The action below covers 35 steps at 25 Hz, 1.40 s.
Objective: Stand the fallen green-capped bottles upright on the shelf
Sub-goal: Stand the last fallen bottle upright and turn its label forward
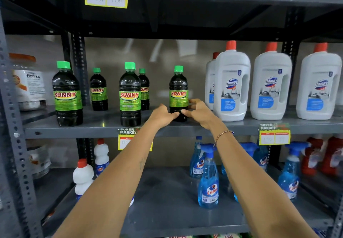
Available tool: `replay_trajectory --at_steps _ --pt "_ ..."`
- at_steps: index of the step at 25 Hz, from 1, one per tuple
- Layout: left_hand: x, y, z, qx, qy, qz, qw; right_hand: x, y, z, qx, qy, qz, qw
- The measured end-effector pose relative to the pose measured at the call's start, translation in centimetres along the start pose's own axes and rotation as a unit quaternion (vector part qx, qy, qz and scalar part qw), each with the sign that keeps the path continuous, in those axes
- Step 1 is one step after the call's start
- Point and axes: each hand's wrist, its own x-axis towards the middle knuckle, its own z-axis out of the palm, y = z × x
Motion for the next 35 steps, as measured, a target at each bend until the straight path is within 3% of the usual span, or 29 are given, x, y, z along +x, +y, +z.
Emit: replay_trajectory --at_steps 7,29,31,34,35 --pt "0.8 -0.8 0.1 -0.132 0.032 0.046 0.99 -0.2 0.1 -0.1 -0.01 0.0 -0.006 1.0" --pt "-3.4 -0.4 -0.9 -0.106 0.047 0.095 0.989 -4.8 -1.0 -1.3 0.007 -0.015 -0.028 0.999" --pt "-3.7 -0.4 -0.9 -0.108 0.07 0.102 0.986 -5.2 -1.0 -1.2 -0.017 0.022 -0.038 0.999" --pt "-4.6 -0.6 -1.4 -0.142 0.135 0.114 0.974 -6.1 -1.2 -0.3 -0.075 0.161 -0.101 0.979" --pt "-5.1 -0.9 -1.8 -0.143 0.162 0.128 0.968 -6.5 -1.5 0.5 -0.077 0.176 -0.128 0.973"
